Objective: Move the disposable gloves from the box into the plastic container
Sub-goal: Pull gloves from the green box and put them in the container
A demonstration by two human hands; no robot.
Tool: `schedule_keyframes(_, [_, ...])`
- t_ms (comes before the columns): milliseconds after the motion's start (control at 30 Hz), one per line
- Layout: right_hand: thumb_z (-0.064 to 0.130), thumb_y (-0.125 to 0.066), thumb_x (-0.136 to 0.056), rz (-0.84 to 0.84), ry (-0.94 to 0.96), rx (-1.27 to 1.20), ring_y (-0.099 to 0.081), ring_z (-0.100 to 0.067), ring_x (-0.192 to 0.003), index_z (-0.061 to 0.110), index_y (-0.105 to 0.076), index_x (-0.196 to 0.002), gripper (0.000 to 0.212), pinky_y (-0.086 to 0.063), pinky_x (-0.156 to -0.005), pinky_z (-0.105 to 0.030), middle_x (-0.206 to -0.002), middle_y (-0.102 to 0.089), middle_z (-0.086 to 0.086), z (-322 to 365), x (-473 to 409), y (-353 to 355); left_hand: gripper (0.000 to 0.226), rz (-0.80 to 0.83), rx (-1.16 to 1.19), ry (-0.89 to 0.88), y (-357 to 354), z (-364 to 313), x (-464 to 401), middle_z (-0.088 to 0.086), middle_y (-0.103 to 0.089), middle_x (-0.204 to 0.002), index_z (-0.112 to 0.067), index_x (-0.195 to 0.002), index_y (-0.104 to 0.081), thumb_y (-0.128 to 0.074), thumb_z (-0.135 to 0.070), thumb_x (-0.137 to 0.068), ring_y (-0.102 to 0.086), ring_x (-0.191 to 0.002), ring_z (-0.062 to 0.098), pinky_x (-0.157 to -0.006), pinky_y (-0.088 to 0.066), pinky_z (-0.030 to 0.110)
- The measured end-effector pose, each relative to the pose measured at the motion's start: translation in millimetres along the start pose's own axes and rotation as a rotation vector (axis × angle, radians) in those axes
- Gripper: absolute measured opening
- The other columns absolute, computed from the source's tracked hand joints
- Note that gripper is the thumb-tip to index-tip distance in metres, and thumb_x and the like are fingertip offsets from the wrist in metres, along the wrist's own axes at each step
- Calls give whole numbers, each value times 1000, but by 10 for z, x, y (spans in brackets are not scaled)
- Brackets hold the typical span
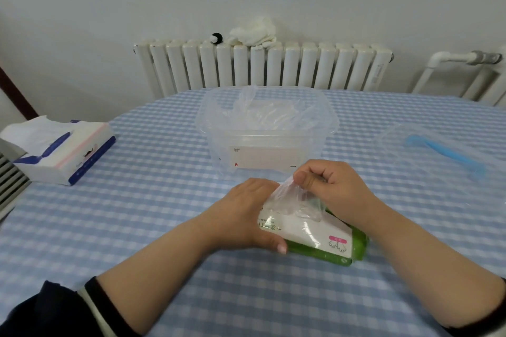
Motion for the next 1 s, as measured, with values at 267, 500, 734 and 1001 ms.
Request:
schedule_keyframes(267, [29, -48, -97, -74, 47, 13, -53, -12, -66, 20, -63, -78, 26, -45, -66, -27, -73, -60, -10, -15, 48, -82, 96, -73, -47, 27, 55, 15, 24, -29, -34, -121, -41, -138, -29, -83, -60, -60, -35, -113, -5, -96, -34, 17])
schedule_keyframes(500, [35, -46, -92, -148, 181, -29, -54, -19, -64, 26, -64, -74, 27, -46, -63, -23, -66, -66, 19, 226, 156, -37, 92, -66, -54, 2, 45, 37, 32, -27, -36, -122, -40, -137, -35, -81, -63, -61, -32, -115, -7, -99, -33, 16])
schedule_keyframes(734, [27, -45, -94, -247, 187, -311, -74, -23, -82, 4, -58, -81, 29, -59, -72, -32, -79, -75, -9, 331, 219, 49, 89, -10, -64, 10, 14, 8, 18, -25, -37, -124, -39, -134, -36, -80, -63, -62, -31, -116, -6, -100, -31, 17])
schedule_keyframes(1001, [31, -47, -99, -592, 297, -341, -72, -22, -77, 13, -66, -82, 31, -59, -67, -35, -80, -75, -4, 738, 213, 646, 68, 33, 104, 45, 94, -70, 55, -33, -45, -113, -39, -116, -43, -87, -48, -64, -42, -108, -7, -97, -40, 20])
Point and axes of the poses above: each hand's wrist, its own x-axis away from the middle knuckle, its own y-axis out of the back of the hand, z = x × y, the point moved 5 cm from there along -x, towards the middle knuckle
